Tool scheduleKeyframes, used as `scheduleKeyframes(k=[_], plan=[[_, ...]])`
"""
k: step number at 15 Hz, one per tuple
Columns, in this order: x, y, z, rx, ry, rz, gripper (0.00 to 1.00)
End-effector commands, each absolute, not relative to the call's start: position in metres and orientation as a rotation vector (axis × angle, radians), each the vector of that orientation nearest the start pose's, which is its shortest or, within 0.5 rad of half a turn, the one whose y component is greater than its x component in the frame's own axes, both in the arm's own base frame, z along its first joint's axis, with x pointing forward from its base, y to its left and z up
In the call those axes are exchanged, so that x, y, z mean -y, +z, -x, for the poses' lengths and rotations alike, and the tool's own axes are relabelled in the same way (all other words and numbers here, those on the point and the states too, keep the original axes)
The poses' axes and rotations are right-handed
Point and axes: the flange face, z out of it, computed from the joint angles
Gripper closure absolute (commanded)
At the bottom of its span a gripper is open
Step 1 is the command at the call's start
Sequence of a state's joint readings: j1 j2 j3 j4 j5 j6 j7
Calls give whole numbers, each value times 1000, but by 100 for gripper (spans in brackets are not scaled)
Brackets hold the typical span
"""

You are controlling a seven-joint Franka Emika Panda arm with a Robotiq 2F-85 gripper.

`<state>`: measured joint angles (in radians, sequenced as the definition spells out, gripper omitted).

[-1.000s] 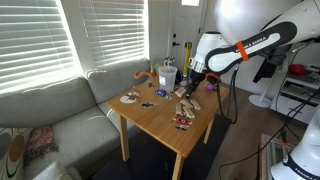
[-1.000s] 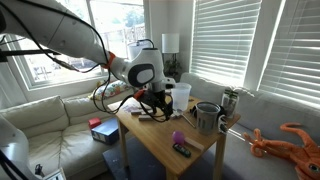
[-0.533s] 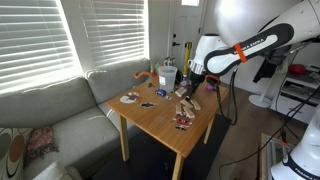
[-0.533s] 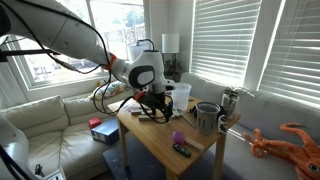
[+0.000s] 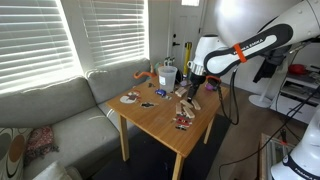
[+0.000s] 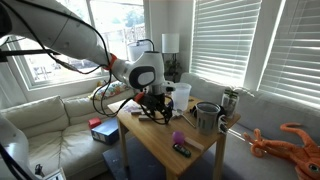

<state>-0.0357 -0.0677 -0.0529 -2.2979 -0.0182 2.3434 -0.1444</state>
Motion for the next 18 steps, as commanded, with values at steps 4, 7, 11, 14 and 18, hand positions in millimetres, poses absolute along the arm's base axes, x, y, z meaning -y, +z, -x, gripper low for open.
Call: scheduleKeyframes(k=[4, 7, 11, 14, 18], plan=[[53, 389, -508, 139, -112, 3141, 0], [53, 390, -505, 125, -73, 3138, 0], [54, 391, -499, 95, -15, 3135, 0], [53, 392, -494, 72, 22, 3129, 0], [55, 392, -488, 24, 66, 3117, 0]])
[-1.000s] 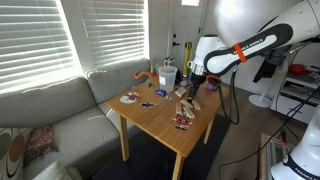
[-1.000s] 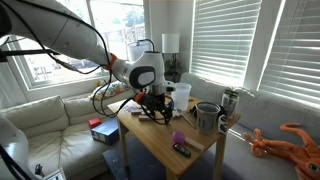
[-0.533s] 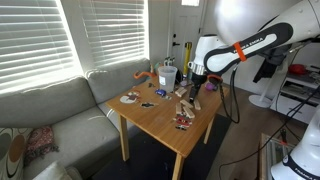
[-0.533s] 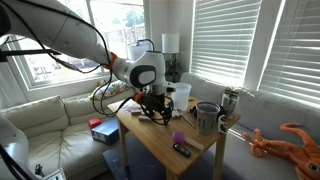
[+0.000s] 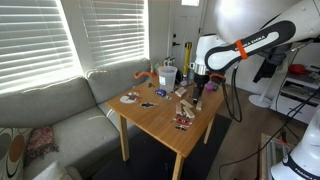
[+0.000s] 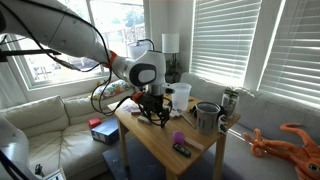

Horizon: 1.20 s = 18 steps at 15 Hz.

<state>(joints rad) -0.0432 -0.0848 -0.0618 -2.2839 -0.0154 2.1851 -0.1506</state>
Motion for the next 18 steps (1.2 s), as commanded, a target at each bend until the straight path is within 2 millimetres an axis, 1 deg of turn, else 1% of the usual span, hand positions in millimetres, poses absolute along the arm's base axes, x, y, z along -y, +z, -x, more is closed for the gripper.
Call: scheduleKeyframes(k=[1, 11, 15, 18], plan=[[56, 392, -486, 13, 75, 3113, 0], [60, 394, -472, -84, 89, 3082, 0], [56, 403, -468, -80, 32, 3082, 0], [50, 411, -462, -41, 9, 3084, 0]])
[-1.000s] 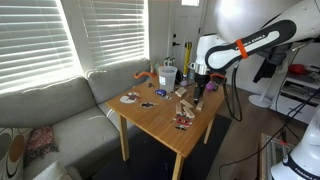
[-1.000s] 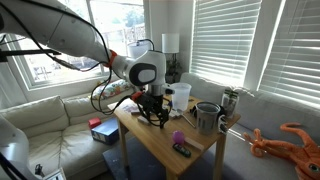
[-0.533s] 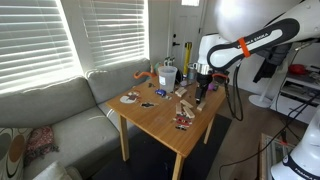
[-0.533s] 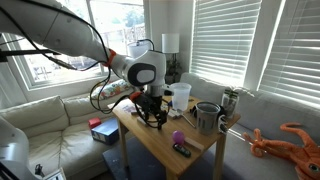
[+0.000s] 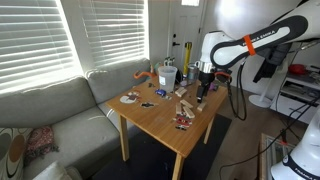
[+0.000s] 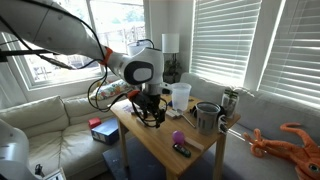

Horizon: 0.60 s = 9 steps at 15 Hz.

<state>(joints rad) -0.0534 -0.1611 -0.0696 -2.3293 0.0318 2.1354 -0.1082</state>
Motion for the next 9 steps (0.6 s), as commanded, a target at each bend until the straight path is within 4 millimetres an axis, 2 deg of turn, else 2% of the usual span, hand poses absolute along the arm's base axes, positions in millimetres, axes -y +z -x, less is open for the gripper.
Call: scheduleKeyframes(k=[1, 5, 9], plan=[[48, 413, -461, -27, 3, 3080, 0], [34, 415, -454, 36, -6, 3063, 0], [26, 408, -443, 88, 22, 3072, 0]])
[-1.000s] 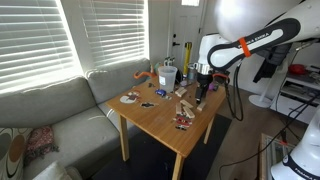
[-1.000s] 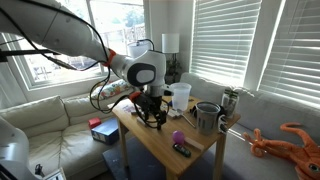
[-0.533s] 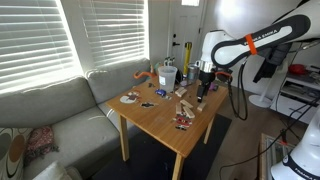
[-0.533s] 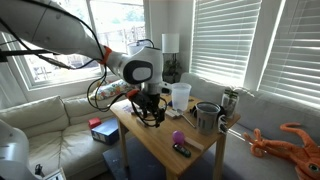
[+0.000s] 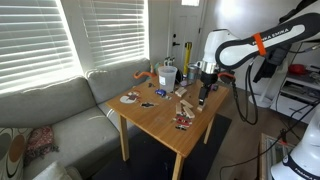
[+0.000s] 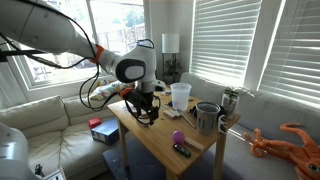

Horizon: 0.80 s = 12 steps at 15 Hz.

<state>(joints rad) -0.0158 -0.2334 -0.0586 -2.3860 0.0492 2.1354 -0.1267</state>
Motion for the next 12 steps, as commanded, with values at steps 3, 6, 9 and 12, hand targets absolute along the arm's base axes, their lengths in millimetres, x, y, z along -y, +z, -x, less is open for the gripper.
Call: scheduleKeyframes(k=[3, 6, 9, 12], plan=[[24, 401, -435, 114, 43, 3080, 0], [24, 397, -431, 120, 51, 3085, 0], [23, 398, -430, 113, 43, 3081, 0], [22, 399, -430, 95, 28, 3066, 0]])
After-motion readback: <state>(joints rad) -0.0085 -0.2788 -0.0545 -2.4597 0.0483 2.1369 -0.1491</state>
